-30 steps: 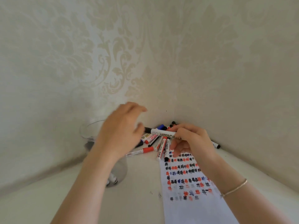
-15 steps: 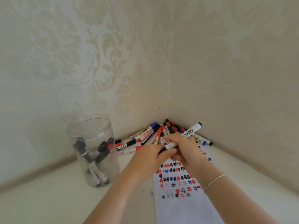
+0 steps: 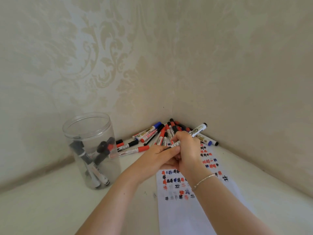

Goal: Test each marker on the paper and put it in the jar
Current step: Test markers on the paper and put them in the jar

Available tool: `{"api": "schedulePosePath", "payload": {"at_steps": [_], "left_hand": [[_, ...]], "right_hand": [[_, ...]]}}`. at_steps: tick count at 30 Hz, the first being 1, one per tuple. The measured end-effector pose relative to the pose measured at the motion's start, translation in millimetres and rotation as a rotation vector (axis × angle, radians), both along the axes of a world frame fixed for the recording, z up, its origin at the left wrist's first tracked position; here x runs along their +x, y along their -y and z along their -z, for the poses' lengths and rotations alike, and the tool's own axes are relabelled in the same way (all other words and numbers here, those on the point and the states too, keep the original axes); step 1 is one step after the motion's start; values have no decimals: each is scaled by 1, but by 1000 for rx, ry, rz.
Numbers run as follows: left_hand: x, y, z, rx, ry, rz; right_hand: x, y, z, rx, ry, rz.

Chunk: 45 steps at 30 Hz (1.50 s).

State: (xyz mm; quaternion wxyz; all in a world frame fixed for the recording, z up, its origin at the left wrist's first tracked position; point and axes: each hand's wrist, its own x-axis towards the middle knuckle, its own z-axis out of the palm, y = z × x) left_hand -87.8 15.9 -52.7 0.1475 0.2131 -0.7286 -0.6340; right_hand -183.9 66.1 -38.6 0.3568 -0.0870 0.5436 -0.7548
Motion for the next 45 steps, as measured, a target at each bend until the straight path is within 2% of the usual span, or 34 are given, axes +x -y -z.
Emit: {"api": "schedulePosePath", "payload": {"at_steps": [5,9,16,18,21,22,25,30,33,36,40,42,45], "left_hand": [[-4,4,1,-57,75,7],[-5,8,3,-93,115,14],[-9,10,2,-45,105,41],[-6,11,3,10,73,63],[12,7,11,316,-130,56],[18,7,11,313,-157,19],[19,11,8,69,-103,-84],[1,18,1,-292,93,-195],[-7,14,8,-447,181,-190],[-14,14,20,-629,280,-185],[-15,14,36,-746,431,-140],[-14,13,43,-774,467,-124],[-14,17,50,-800,486,-126]], "right_hand": [[-1,13,13,16,89,99],[-2,18,16,60,134,75],[-5,21,17,66,131,64],[-9,16,15,40,147,66],[-52,1,2,-78,246,176],[-68,-4,-4,-84,222,216],[-82,-6,-12,-71,96,221],[-62,-7,2,-48,122,139],[-57,-15,11,17,105,87],[-49,-28,23,102,1,-33],[-39,-50,36,301,-287,-214],[-35,-60,43,366,-378,-221],[-29,-72,52,358,-410,-156]]}}
